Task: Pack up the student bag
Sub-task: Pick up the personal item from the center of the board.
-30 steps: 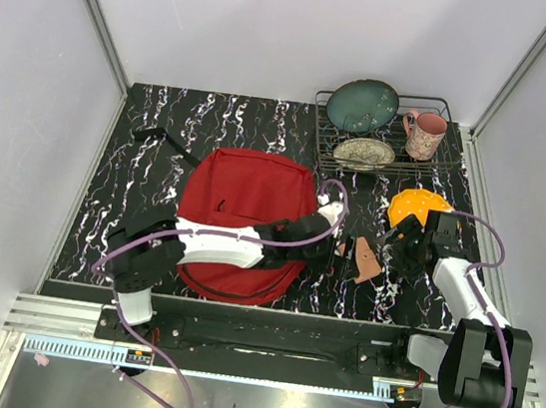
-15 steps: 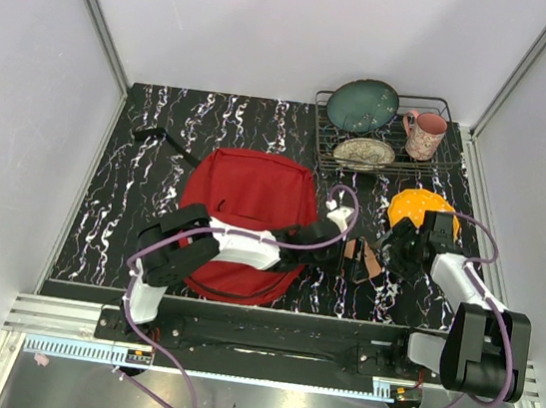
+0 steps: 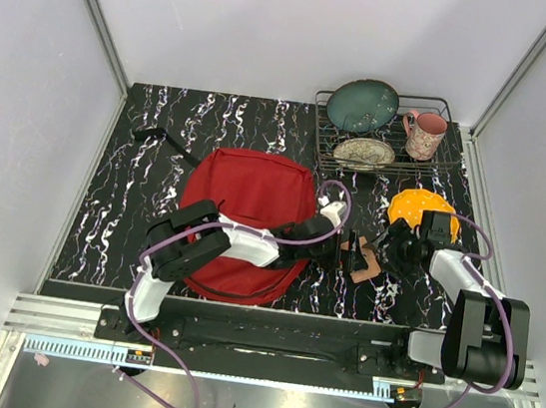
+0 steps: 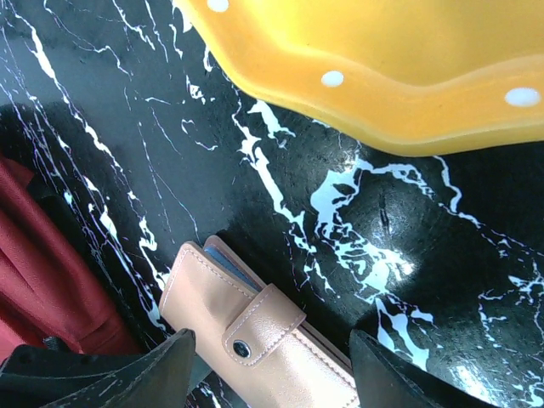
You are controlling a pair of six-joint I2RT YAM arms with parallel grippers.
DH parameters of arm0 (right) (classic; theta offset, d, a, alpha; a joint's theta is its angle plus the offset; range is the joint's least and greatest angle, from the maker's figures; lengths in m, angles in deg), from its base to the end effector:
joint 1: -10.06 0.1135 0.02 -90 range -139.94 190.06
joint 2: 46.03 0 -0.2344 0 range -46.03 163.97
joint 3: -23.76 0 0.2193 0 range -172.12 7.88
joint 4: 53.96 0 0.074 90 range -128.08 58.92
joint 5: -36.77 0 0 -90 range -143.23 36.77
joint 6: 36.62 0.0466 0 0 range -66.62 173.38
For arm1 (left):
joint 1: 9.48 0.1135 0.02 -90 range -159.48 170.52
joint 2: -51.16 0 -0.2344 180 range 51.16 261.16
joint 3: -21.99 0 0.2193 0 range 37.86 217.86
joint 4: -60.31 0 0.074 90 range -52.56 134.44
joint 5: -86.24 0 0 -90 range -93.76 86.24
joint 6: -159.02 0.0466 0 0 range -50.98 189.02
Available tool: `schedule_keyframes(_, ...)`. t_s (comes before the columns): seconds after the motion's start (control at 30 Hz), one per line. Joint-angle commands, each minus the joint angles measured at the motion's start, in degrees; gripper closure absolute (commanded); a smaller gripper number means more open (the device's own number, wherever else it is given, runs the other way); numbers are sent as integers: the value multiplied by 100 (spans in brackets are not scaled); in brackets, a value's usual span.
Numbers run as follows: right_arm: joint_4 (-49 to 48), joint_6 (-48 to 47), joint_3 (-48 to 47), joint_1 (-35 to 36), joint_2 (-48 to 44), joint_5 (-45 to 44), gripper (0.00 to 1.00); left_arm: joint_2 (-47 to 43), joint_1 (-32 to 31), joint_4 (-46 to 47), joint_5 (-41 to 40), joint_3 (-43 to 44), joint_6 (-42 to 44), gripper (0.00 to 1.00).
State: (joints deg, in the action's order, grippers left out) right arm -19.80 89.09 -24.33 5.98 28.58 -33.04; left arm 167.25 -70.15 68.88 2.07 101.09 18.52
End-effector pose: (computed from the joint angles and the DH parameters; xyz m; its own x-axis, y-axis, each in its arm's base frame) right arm 0.2123 0.0010 0.1389 -0.7656 0.6038 -0.2220 0.4250 0.7337 0.5302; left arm 0.1938 -0.3546 0.1348 -0.8513 -0.0520 -0.5221 0.3996 0.5806 -0.7094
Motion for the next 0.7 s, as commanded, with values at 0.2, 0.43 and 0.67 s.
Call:
schedule_keyframes(0.2, -88, -230, -40, 12, 124, 363, 25, 158, -51, -300, -56, 462, -320, 2)
schedule_keyframes(0.43, -176, -353, 4, 12, 28, 1102, 37, 326, -42, -335, 121, 735, -241, 2)
schedule_keyframes(0.67, -369, -319, 47, 12, -113, 1566, 51, 256, 2, -493, 173, 744, -65, 2)
